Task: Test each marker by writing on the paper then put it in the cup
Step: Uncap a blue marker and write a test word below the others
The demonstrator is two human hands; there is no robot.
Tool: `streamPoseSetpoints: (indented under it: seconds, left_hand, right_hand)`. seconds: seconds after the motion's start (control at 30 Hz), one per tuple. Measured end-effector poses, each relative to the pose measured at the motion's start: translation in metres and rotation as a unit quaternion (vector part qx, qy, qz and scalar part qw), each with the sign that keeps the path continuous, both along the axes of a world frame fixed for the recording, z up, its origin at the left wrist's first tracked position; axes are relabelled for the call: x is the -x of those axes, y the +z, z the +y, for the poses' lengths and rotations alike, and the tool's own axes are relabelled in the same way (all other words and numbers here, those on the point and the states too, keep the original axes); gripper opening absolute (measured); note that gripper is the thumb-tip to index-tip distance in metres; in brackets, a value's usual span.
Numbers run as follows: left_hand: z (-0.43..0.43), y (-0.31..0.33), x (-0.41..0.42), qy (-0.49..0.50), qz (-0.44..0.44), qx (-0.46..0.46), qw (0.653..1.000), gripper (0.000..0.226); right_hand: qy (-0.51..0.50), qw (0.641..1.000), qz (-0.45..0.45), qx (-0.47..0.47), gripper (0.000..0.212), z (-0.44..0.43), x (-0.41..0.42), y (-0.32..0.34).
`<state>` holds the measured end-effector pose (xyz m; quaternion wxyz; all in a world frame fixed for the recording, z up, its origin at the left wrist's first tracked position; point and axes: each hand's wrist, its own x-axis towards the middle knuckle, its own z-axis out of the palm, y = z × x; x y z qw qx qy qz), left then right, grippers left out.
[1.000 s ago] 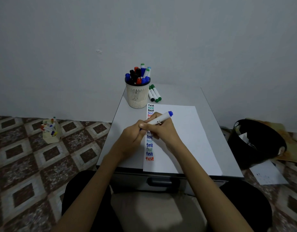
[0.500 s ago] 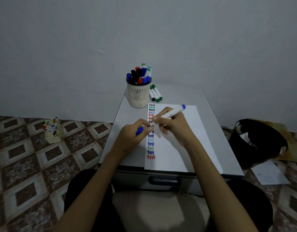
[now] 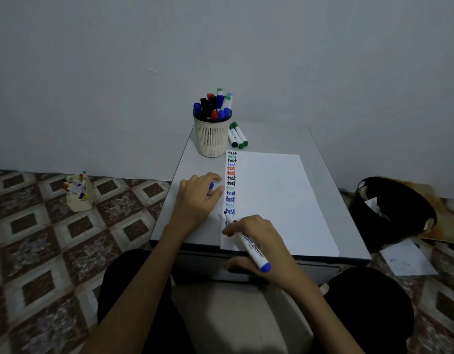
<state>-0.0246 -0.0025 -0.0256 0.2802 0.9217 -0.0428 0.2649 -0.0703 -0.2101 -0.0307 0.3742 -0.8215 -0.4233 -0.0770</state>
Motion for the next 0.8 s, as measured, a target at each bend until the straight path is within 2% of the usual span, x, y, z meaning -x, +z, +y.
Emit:
streamPoseSetpoints:
  seconds: [0.13, 0.3, 0.37, 0.43, 0.5, 0.6, 0.63, 0.77, 0.8]
  left_hand:
    - [0.000, -0.001, 0.001, 0.000, 0.004, -0.011, 1.000, 0.029]
    - [0.001, -0.001, 0.000, -0.003, 0.023, -0.030, 0.999, 0.030]
    - [0.001, -0.001, 0.001, -0.006, 0.026, -0.035, 0.999, 0.032]
    - [0.001, -0.001, 0.001, -0.006, 0.028, -0.038, 0.999, 0.031]
    - [0.001, -0.002, 0.000, 0.000, 0.030, -0.040, 0.999, 0.031]
    - [0.001, -0.002, -0.001, 0.006, 0.034, -0.049, 0.998, 0.034]
    - [0.001, -0.002, -0.001, 0.007, 0.034, -0.058, 0.998, 0.035]
    - [0.001, -0.003, -0.002, 0.004, 0.036, -0.089, 0.995, 0.040]
    - [0.001, -0.004, -0.003, 0.004, 0.036, -0.094, 0.995, 0.042]
  right_hand:
    - [-0.003, 0.999, 0.010, -0.031, 0.037, -0.001, -0.004, 0.002]
    - [0.007, 0.998, 0.056, -0.028, 0.038, -0.001, -0.013, 0.006]
    - [0.021, 0.992, 0.108, -0.063, 0.038, -0.002, -0.013, 0.010]
    - [0.023, 0.966, 0.203, -0.159, 0.036, -0.001, -0.012, 0.020]
    - [-0.017, 0.927, 0.267, -0.261, 0.031, 0.005, -0.014, 0.029]
    - [-0.079, 0.853, 0.365, -0.364, 0.023, 0.015, -0.021, 0.034]
    - [-0.081, 0.838, 0.380, -0.382, 0.021, 0.018, -0.022, 0.035]
    - [-0.078, 0.839, 0.389, -0.372, 0.009, 0.029, -0.020, 0.034]
    - [-0.084, 0.844, 0.382, -0.368, 0.013, 0.032, -0.020, 0.033]
